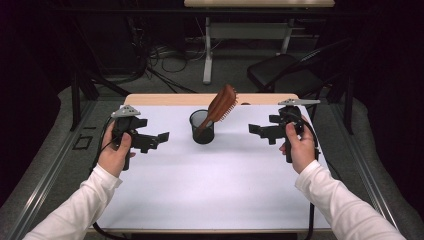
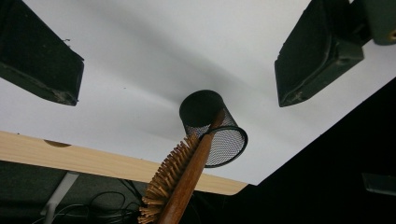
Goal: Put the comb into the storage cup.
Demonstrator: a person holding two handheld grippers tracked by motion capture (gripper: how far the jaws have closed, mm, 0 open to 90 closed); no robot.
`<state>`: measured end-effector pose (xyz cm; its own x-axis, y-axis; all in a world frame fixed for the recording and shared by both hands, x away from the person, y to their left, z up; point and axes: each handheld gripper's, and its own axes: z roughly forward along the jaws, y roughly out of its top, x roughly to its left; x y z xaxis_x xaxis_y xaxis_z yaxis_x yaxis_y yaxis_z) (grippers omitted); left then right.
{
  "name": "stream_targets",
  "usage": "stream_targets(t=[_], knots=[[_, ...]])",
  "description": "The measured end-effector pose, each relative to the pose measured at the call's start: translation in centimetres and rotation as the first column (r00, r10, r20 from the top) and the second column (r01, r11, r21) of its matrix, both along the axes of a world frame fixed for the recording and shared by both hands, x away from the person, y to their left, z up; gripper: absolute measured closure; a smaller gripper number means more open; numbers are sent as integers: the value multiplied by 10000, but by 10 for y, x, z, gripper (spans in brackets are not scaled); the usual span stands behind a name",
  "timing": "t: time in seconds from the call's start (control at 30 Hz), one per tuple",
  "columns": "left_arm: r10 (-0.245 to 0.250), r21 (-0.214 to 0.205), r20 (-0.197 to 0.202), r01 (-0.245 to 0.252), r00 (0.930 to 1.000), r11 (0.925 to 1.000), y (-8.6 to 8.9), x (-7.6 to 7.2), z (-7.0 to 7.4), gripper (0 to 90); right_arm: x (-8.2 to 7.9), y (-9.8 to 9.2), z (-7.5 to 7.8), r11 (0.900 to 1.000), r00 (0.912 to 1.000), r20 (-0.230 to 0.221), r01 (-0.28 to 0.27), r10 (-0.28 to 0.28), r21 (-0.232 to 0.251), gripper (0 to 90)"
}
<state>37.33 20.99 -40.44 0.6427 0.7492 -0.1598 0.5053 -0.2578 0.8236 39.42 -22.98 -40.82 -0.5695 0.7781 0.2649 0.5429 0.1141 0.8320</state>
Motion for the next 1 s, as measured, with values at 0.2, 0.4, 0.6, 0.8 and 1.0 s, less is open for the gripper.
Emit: stream_targets(t=[0.2, 0.4, 0.6, 0.8, 1.0], knots=[[-77, 8, -65, 77, 9999, 10000, 3, -6, -2, 5, -11, -2, -3, 9999, 9999, 140, -94, 96, -139, 9], [-78, 89, -3, 78, 10000, 9999, 5, -12, -4, 5, -21, -8, -10, 9996, 9999, 111, -56, 59, -281, 9], [6, -18, -52, -7, 10000, 10000, 11, -16, -5, 5, -29, -18, -13, 10000, 9998, 202, 94, -94, 5, 9], [126, -183, -69, -127, 9999, 9998, 17, -19, -6, 5, -37, -30, -15, 9996, 9994, 198, 266, -268, 70, 9], [304, -190, -246, -309, 9992, 9993, 20, -24, -13, 5, -46, -42, -23, 9988, 9988, 72, 481, -481, 37, 9]])
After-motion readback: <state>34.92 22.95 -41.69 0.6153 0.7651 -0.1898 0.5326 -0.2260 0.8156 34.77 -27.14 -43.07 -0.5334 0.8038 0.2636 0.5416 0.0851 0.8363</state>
